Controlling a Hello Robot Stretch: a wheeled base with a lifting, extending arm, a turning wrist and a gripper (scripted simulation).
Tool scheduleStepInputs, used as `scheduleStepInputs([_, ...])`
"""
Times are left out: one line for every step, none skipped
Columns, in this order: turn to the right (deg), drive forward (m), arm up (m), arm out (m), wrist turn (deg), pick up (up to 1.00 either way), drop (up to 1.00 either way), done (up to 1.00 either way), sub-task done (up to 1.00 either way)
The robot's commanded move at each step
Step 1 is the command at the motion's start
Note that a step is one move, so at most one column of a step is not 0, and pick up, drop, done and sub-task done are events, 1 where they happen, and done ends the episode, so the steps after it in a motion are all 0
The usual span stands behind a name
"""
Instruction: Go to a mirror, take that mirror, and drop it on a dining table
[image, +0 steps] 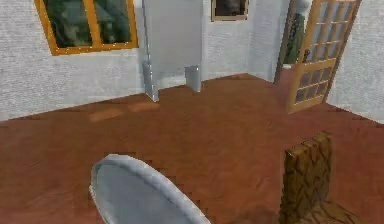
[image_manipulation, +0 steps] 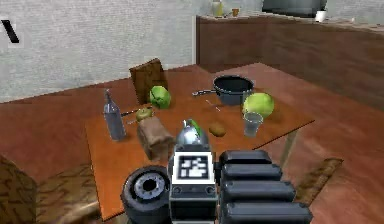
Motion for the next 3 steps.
scheduleStepInputs([45.0,0.00,0.00,0.00,0.0,0.00,0.00,0.00,0.00])
scheduleStepInputs([36.0,0.00,0.00,0.00,0.0,0.00,0.00,0.00,0.00])
scheduleStepInputs([0.0,0.25,0.00,0.00,0.0,0.00,0.00,0.00,0.00])
